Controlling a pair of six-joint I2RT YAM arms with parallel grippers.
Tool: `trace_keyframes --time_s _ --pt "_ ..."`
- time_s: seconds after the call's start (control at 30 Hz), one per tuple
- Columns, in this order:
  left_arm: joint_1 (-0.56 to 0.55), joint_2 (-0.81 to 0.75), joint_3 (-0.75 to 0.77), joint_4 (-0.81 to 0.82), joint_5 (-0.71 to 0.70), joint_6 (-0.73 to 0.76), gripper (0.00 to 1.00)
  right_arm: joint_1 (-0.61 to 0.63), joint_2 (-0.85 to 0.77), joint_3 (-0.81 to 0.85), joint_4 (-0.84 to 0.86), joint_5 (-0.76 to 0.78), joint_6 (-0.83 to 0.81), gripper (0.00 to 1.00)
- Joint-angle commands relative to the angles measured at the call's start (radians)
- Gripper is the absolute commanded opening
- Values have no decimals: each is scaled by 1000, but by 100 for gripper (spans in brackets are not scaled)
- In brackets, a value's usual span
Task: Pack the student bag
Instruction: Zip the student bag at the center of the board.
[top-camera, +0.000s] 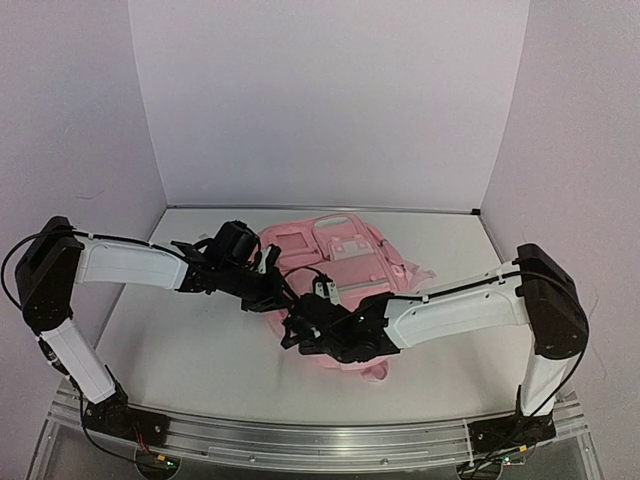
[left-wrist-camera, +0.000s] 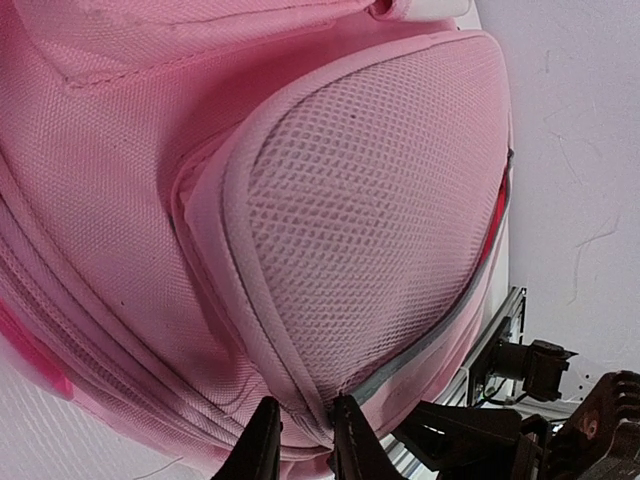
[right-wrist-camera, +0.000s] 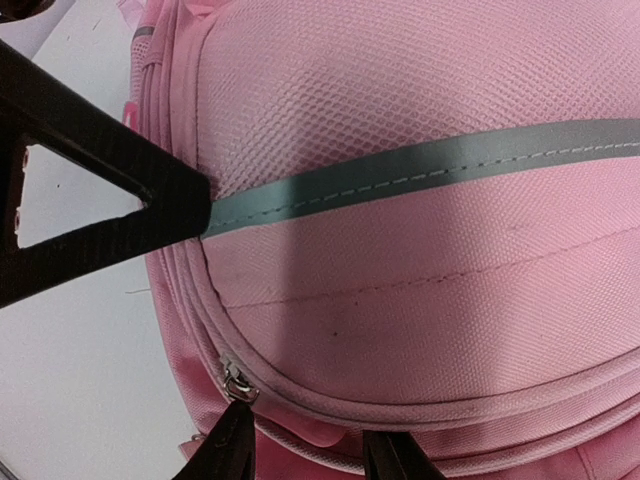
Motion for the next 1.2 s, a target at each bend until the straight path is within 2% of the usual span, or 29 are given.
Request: trace_keyframes --time_s 0.0,0.17,0.6,0.83,1.17 --pt "11 9 35 23 -6 16 13 -5 -21 18 -34 46 17 39" --pt "15 3 29 32 -4 17 7 -31 -18 2 -40 43 11 40" --pt "17 0 40 25 -10 21 0 -40 57 62 -40 53 -50 27" --pt "29 0 38 26 -14 20 0 -40 46 60 -40 64 -66 1" --pt "61 15 23 55 -7 12 0 -39 -79 -54 -40 14 -52 0"
